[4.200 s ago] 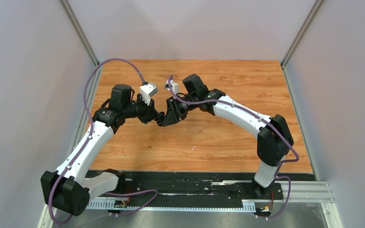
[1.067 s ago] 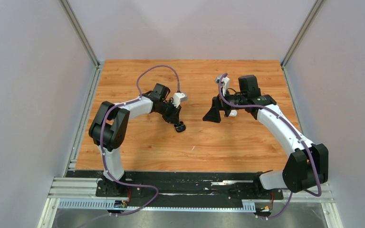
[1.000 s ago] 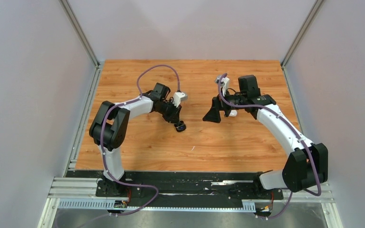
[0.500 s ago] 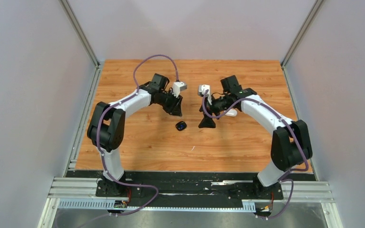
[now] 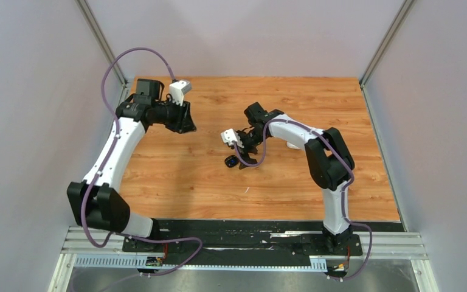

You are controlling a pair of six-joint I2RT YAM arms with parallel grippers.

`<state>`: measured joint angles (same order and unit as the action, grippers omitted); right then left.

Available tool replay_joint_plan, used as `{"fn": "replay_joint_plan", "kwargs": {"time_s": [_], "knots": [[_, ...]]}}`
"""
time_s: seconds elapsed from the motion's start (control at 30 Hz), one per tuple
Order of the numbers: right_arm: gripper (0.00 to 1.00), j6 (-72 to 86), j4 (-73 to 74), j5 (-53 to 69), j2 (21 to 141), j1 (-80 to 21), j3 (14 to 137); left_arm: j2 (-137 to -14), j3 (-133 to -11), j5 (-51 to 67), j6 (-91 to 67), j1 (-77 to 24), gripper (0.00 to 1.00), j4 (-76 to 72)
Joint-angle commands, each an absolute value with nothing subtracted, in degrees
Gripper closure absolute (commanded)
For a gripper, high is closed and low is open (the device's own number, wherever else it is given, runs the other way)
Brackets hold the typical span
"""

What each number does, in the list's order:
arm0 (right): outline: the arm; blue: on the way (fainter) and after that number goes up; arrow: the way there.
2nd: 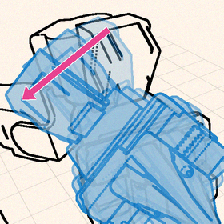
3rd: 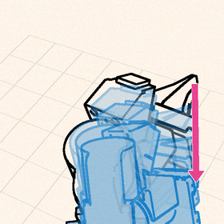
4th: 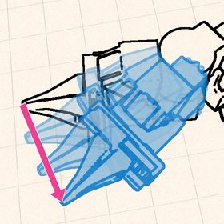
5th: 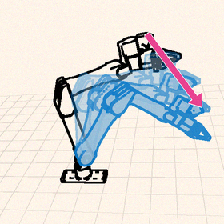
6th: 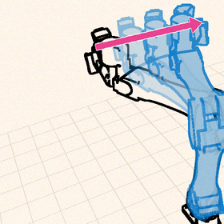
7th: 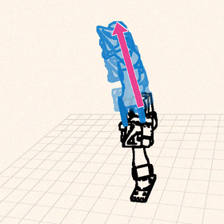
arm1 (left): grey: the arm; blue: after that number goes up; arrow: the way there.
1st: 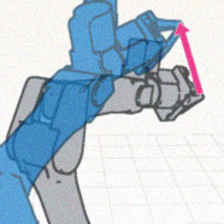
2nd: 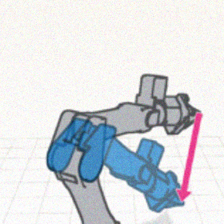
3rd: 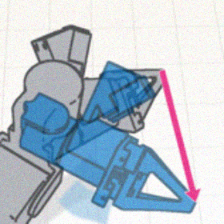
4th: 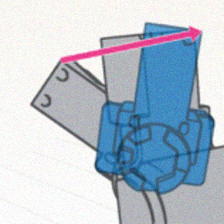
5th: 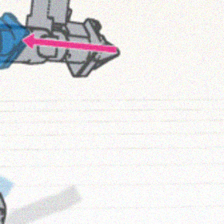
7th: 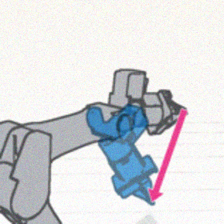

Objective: Insert the wireless bluetooth earbuds into the charging case
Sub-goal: Move the charging case with earbuds to the center of the board.

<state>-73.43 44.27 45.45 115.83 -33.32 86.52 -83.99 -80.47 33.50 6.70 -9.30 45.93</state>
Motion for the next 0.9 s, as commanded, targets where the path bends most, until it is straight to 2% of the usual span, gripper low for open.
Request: {"fn": "replay_joint_plan", "kwargs": {"time_s": [0.0, 0.17, 0.23, 0.3, 0.4, 0.53, 0.8, 0.83, 0.87], "knots": [[0.10, -76.89, 46.26, 42.47, 120.44, -35.84, 92.48, -77.26, -75.98, 32.03, 6.07, -7.89, 0.57, 49.90], [0.16, -75.37, 46.38, 39.87, 123.78, -37.29, 95.31, -72.71, -71.31, 33.85, 5.20, -5.59, 0.57, 49.41], [0.21, -75.28, 46.61, 39.41, 124.43, -37.57, 95.69, -72.46, -71.05, 33.87, 5.34, -4.80, 0.57, 49.58], [0.30, -75.24, 46.98, 39.16, 124.75, -37.62, 95.70, -72.55, -71.14, 33.95, 5.00, -4.27, 0.57, 49.34], [0.51, -73.95, 47.76, 38.37, 124.90, -37.62, 95.67, -73.09, -71.42, 34.70, 4.19, -3.87, 0.57, 48.49], [0.63, -70.72, 47.71, 36.25, 124.28, -37.34, 95.11, -73.96, -71.77, 35.24, 3.19, -3.81, 0.57, 47.89], [0.65, -65.59, 47.20, 31.64, 123.31, -31.40, 95.05, -75.29, -71.98, 37.39, 1.34, -3.78, 0.57, 46.43], [0.64, -65.58, 47.13, 30.79, 123.35, -30.45, 94.97, -75.31, -71.94, 37.60, 1.15, -3.78, 0.57, 46.19], [0.59, -65.57, 47.18, 30.23, 123.32, -29.82, 94.70, -75.27, -71.75, 37.65, 1.06, -3.78, 0.57, 46.12]]}}
